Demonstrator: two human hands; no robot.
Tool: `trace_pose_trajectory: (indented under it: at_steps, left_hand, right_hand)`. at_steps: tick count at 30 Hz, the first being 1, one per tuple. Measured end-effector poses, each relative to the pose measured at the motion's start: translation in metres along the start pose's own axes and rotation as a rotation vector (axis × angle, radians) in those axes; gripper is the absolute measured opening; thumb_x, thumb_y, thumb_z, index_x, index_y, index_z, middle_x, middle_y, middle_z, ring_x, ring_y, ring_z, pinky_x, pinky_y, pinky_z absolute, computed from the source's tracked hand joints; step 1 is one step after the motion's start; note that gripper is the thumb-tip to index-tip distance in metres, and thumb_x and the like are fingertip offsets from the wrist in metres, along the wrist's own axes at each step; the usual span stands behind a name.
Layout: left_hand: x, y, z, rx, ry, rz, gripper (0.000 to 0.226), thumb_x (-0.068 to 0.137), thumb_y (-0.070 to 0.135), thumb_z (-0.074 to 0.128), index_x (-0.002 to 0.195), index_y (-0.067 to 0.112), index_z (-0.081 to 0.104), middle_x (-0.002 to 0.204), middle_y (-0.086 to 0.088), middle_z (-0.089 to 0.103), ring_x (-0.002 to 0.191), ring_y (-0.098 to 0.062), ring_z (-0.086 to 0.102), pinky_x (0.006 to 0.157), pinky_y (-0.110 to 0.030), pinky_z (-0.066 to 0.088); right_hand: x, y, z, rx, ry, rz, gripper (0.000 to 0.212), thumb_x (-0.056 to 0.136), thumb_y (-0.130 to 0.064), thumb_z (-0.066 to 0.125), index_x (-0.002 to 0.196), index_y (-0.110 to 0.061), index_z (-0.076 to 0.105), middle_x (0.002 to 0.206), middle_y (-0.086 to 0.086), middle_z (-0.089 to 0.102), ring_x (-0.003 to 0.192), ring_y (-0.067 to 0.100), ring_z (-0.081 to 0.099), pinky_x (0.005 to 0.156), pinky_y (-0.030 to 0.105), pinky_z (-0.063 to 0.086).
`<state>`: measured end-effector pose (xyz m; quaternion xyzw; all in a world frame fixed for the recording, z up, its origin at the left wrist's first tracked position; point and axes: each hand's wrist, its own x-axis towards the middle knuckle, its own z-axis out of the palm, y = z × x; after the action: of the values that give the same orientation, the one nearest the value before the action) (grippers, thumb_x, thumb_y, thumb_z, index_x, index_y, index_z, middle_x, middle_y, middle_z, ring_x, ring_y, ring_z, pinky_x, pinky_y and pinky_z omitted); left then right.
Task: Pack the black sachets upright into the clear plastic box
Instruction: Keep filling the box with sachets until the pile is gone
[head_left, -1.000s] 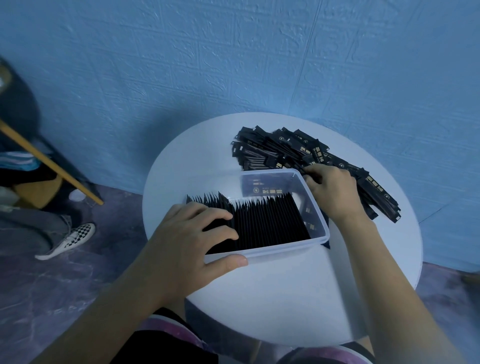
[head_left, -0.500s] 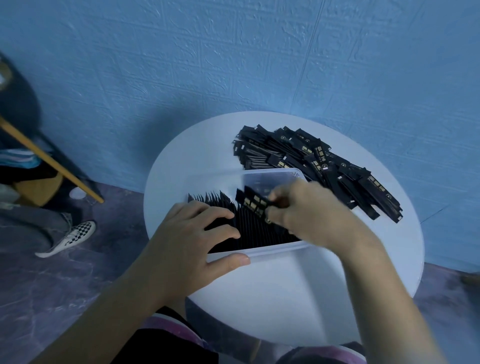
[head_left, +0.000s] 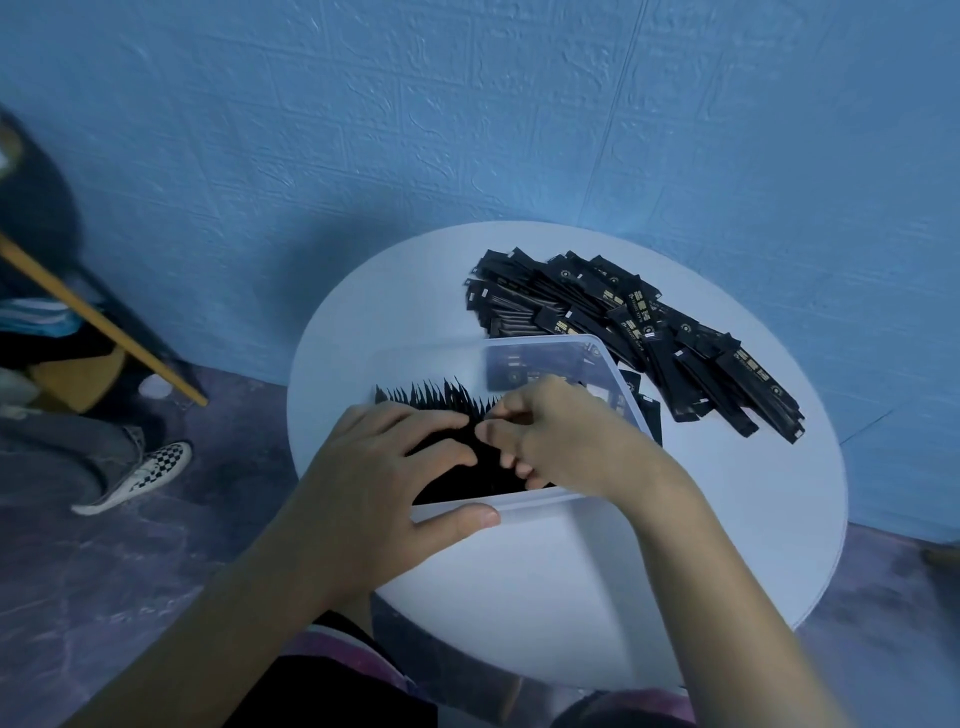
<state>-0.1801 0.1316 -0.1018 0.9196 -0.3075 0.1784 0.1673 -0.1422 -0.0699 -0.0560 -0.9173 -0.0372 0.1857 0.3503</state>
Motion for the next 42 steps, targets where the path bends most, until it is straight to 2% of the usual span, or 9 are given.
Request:
trace_pose_trajectory:
  at_steps: [4,10,17,22,30,34,37,39,42]
  left_hand:
    - [0.000,-0.001,0.000,-0.011,-0.010,-0.017,0.056,0.091,0.073,0.042,0.104,0.029,0.073,0.122,0.010,0.065,0.107,-0.017,0.059,0.094,-0.034,0.036]
    - [-0.001,0.000,-0.002,-0.028,-0.026,-0.023,0.064,0.093,0.074,0.034,0.118,0.027,0.069,0.122,0.010,0.066,0.109,-0.017,0.060,0.096,-0.038,0.042]
    - [0.000,0.000,-0.001,0.001,-0.035,-0.008,0.055,0.092,0.073,0.039,0.119,0.035,0.069,0.127,0.012,0.063,0.108,-0.018,0.058,0.092,-0.040,0.042]
    - [0.001,0.001,-0.003,0.035,-0.069,0.015,0.052,0.094,0.071,0.038,0.120,0.039,0.070,0.133,0.012,0.062,0.109,-0.019,0.057,0.091,-0.040,0.042]
    - [0.000,0.001,-0.002,0.044,-0.088,0.000,0.052,0.093,0.072,0.037,0.106,0.038,0.074,0.131,0.014,0.064,0.109,-0.019,0.057,0.090,-0.037,0.040]
    - [0.000,0.001,-0.002,0.028,-0.070,-0.005,0.051,0.093,0.071,0.038,0.104,0.038,0.074,0.130,0.014,0.064,0.109,-0.018,0.057,0.090,-0.035,0.036]
    - [0.000,0.001,-0.001,0.020,-0.058,-0.003,0.051,0.093,0.071,0.038,0.105,0.037,0.074,0.130,0.013,0.064,0.108,-0.018,0.057,0.090,-0.035,0.035]
    - [0.000,0.000,-0.001,0.011,-0.055,-0.003,0.052,0.094,0.072,0.036,0.105,0.037,0.073,0.130,0.014,0.064,0.108,-0.017,0.057,0.091,-0.035,0.036]
    - [0.000,0.000,0.000,-0.007,-0.055,-0.004,0.056,0.095,0.073,0.032,0.106,0.037,0.073,0.130,0.014,0.063,0.109,-0.018,0.057,0.090,-0.039,0.039]
  right_hand:
    - [0.004,-0.001,0.004,0.132,-0.011,0.001,0.006,0.097,-0.021,0.064,0.098,-0.019,0.070,0.071,0.004,0.070,0.061,0.012,0.069,0.062,0.026,0.061]
    - [0.008,-0.004,0.004,0.226,-0.078,-0.016,0.011,0.098,-0.012,0.061,0.108,-0.011,0.067,0.074,0.010,0.070,0.066,0.022,0.074,0.066,0.031,0.063]
    - [0.004,0.001,0.000,0.270,-0.136,-0.024,0.025,0.101,0.002,0.050,0.120,-0.007,0.063,0.080,0.011,0.069,0.067,0.016,0.071,0.066,0.025,0.060]
    - [0.004,0.003,0.000,0.254,-0.129,-0.037,0.024,0.100,0.001,0.050,0.115,-0.009,0.066,0.076,0.008,0.070,0.065,0.013,0.071,0.067,0.026,0.060]
    - [-0.009,0.019,-0.025,0.297,0.104,-0.093,0.015,0.099,-0.010,0.059,0.100,-0.020,0.070,0.073,0.004,0.071,0.065,0.016,0.069,0.067,0.031,0.061]
    - [-0.022,0.037,-0.053,0.403,0.403,-0.129,0.015,0.097,-0.009,0.062,0.091,-0.017,0.073,0.062,-0.001,0.068,0.055,0.014,0.064,0.057,0.030,0.056]
    - [-0.021,0.068,-0.065,0.116,0.638,0.033,0.011,0.092,-0.028,0.065,0.083,-0.025,0.071,0.065,-0.006,0.070,0.063,0.017,0.069,0.068,0.036,0.058]
    - [-0.019,0.084,-0.061,-0.137,0.599,0.233,0.023,0.086,-0.047,0.065,0.084,-0.025,0.068,0.069,-0.006,0.069,0.076,0.025,0.069,0.075,0.036,0.053]
    - [-0.012,0.091,-0.045,-0.242,0.501,0.411,0.046,0.083,-0.061,0.061,0.084,-0.014,0.061,0.076,0.006,0.065,0.080,0.035,0.059,0.068,0.036,0.045]
